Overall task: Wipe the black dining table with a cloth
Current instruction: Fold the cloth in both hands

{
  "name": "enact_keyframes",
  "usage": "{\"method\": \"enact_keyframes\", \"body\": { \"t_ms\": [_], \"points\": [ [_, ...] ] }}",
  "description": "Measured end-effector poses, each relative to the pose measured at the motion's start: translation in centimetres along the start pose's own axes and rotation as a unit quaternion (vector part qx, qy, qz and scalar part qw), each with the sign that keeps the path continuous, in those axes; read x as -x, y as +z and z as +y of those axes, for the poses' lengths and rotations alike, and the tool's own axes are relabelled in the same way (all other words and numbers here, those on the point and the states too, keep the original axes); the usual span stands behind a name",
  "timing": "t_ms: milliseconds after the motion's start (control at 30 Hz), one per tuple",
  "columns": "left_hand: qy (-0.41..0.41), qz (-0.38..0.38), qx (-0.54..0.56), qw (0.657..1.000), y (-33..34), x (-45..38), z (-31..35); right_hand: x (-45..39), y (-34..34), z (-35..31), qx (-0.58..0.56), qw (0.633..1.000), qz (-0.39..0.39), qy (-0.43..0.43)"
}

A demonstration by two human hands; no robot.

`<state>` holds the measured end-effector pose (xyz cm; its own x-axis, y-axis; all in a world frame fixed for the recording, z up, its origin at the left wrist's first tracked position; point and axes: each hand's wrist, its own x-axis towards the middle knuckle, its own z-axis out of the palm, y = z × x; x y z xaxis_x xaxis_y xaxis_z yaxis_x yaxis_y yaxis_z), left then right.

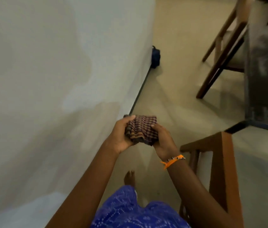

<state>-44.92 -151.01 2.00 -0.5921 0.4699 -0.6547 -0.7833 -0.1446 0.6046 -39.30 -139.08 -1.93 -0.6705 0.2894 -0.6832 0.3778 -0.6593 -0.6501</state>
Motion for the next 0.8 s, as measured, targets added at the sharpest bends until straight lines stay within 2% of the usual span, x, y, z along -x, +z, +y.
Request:
{"method": "enact_keyframes", "body": {
  "t_ms": [200, 300, 400, 667, 800],
  "points": [
    [-0.100, -0.093, -0.139, 0.981, 8.7, -12.3, 7.5, -6.9, -2.8, -9.6, -0.106, 0.981, 0.129, -0.099],
    [-0.170, -0.138, -0.195, 0.956, 14.2, -17.4, 8.2, -10.3, -5.6, -13.3, -0.142, 0.962, 0.207, -0.109],
    [-0.190, -0.172, -0.241, 0.936, 19.8, -22.4, 9.3, -14.4, -8.2, -17.9, -0.175, 0.942, 0.263, -0.115],
    [-0.173, -0.235, -0.260, 0.920, 34.7, -34.1, 14.4, -21.8, -14.2, -33.3, -0.227, 0.912, 0.286, -0.186],
    [-0.202, -0.266, -0.282, 0.899, 41.2, -39.5, 16.0, -24.8, -17.8, -38.4, -0.203, 0.908, 0.303, -0.207]
  ]
}}
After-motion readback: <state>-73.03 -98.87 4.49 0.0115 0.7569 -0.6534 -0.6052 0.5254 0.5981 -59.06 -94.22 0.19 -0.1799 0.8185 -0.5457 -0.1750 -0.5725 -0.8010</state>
